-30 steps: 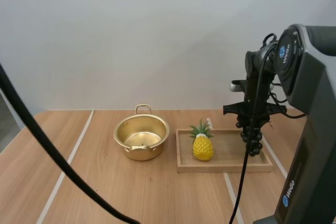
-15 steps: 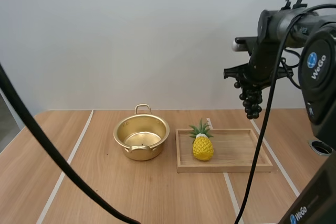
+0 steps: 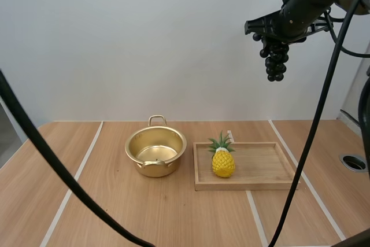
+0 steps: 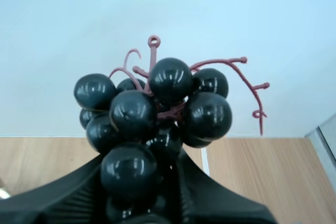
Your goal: Open the pot, put the grape inside, and close it
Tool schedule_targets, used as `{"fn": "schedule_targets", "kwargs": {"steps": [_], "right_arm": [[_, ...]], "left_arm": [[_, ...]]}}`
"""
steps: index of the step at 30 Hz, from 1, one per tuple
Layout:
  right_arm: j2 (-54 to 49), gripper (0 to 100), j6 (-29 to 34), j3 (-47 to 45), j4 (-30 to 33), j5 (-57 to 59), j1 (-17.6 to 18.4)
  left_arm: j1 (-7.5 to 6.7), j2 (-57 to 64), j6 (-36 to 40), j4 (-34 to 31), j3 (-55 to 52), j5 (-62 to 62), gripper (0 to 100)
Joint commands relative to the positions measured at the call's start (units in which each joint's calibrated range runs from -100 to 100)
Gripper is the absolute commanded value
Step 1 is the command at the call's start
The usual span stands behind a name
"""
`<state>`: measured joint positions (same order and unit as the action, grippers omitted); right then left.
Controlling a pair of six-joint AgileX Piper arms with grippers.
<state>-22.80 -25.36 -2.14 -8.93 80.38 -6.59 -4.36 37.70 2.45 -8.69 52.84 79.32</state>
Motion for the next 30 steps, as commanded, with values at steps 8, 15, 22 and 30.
{"fn": "schedule_targets", "kwargs": {"steps": [8, 15, 22, 30], "right_arm": [[-1.0, 0, -22.4, 0.9, -24.3, 14.5, 0.1], [-1.0, 0, -27.6, 0.9, -28.9, 19.6, 3.7], [1.6, 0, -28.4, 0.5, -28.0, 19.6, 10.6], [7.4, 0, -24.0, 0.4, -19.5, 19.6, 19.2]], "left_arm": [[-0.08, -0.1, 0.0, 2.9, 0.3, -0.2, 0], [-0.08, -0.1, 0.0, 2.8, 0.3, 2.0, 0], [-0.08, -0.1, -1.4, 2.7, 0.3, 4.7, 0], [-0.08, -0.1, -3.2, 2.4, 0.3, 5.6, 0]]}}
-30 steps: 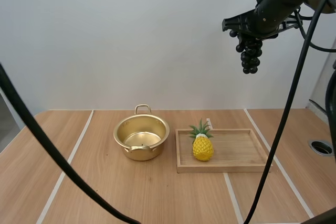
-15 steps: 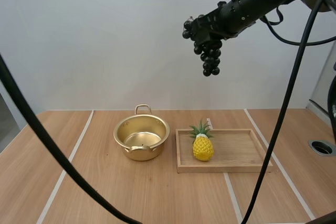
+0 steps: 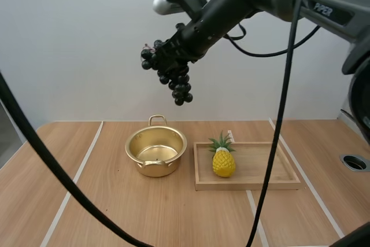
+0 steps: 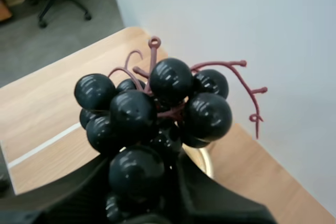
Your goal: Open the pot, put the grape inside, and close it
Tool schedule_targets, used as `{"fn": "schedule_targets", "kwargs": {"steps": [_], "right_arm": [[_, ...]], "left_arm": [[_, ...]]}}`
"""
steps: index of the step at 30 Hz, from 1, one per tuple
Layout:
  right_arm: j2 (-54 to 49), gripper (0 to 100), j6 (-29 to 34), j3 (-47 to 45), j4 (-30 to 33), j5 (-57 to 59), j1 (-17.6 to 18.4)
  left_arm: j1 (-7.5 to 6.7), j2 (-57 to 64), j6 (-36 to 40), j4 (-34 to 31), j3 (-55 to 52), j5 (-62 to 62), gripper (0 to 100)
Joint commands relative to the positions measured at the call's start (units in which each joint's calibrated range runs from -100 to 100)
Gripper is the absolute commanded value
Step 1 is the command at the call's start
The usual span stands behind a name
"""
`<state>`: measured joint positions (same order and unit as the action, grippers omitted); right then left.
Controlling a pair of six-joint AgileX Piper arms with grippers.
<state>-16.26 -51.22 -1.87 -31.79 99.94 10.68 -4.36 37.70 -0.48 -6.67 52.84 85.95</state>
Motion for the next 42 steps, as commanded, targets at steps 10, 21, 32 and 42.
{"fn": "schedule_targets", "kwargs": {"steps": [10, 21, 32, 42], "right_arm": [[8.8, 0, 11.5, 0.1, 20.6, 0.1, 10.0], [15.1, 0, 14.4, 0.1, 26.2, -4.7, 12.1], [22.7, 0, 14.7, 0.1, 28.8, -14.4, 12.1], [29.3, 0, 16.4, 0.1, 29.9, -17.3, 12.0]], "left_arm": [[-0.08, 0.0, -2.1, 0.4, 0.4, -0.4, 0], [-0.08, 0.1, -2.6, 0.4, 0.4, 1.5, 0], [-0.08, 0.1, -2.6, 0.3, 0.4, 2.2, 0], [-0.08, 0.1, -2.6, 0.3, 0.4, 3.9, 0]]}}
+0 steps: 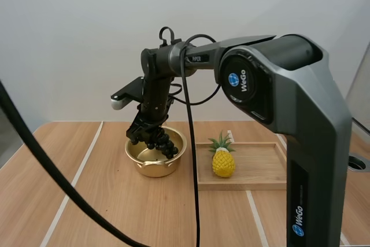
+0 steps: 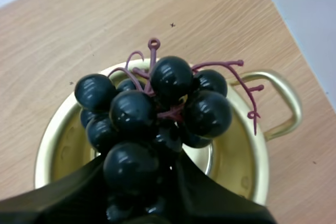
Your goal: Open the pot, put the grape inside, and close it
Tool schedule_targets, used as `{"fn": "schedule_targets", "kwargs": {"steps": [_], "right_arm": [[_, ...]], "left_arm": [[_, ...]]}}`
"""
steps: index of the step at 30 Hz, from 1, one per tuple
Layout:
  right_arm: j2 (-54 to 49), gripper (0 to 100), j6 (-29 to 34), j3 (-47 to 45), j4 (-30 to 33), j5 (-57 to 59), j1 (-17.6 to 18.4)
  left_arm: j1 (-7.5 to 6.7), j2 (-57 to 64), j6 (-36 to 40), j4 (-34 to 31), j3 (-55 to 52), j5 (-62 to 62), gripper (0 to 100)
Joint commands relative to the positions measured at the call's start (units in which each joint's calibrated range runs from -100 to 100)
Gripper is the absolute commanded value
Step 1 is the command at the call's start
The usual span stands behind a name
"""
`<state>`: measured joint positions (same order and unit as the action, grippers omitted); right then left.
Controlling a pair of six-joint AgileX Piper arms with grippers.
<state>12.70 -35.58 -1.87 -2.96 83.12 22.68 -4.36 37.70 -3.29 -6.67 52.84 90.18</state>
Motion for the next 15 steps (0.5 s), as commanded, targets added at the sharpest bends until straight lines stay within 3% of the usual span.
{"fn": "schedule_targets", "kwargs": {"steps": [1, 7, 15], "right_arm": [[0.8, 0, 1.6, 0.1, 2.0, -0.5, 0.0], [2.4, 0, 5.1, 0.1, 9.0, -0.5, 0.0], [5.5, 0, 5.4, -0.1, 8.1, -0.1, 0.0]], "left_arm": [[-0.08, 0.1, 0.2, 0.3, 0.4, -0.1, 0], [-0.08, 0.1, 0.2, 0.3, 0.4, 1.3, 0], [-0.08, 0.1, 0.2, 0.3, 0.4, 1.3, 0]]}}
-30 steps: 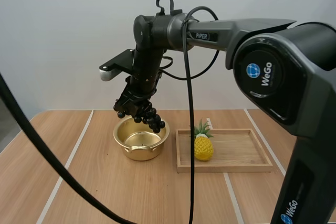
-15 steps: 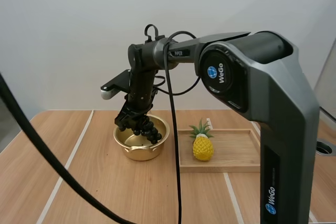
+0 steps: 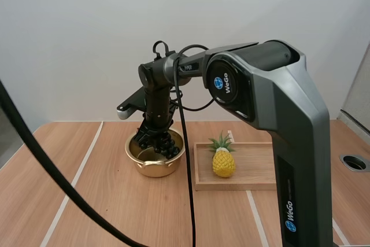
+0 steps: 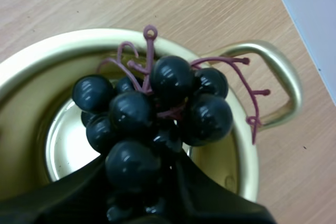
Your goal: Open the pot, put the grape inside, and close it
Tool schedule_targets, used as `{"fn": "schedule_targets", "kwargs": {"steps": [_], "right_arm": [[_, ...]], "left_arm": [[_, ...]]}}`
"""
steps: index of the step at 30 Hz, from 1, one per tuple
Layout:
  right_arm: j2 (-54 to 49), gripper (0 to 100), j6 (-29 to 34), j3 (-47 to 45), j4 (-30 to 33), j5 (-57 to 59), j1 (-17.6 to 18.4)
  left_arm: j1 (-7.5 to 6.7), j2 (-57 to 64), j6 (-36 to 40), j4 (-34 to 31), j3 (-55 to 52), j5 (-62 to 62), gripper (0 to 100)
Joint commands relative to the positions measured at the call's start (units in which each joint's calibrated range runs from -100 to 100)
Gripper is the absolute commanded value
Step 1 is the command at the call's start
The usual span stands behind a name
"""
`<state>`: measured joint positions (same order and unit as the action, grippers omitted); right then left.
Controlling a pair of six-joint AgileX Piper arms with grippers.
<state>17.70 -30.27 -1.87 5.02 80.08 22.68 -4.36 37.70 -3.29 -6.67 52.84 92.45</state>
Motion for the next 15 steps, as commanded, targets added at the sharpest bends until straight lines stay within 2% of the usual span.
{"fn": "schedule_targets", "kwargs": {"steps": [1, 15], "right_arm": [[0.8, 0, 0.1, -0.2, -0.1, 3.0, 0.0], [4.6, 0, 0.0, -0.2, -0.5, 3.9, 0.0]], "left_arm": [[-0.08, 0.1, 0.2, 0.3, 0.4, -1.0, 0], [-0.08, 0.0, 0.2, 0.3, 0.4, -1.1, 0]]}}
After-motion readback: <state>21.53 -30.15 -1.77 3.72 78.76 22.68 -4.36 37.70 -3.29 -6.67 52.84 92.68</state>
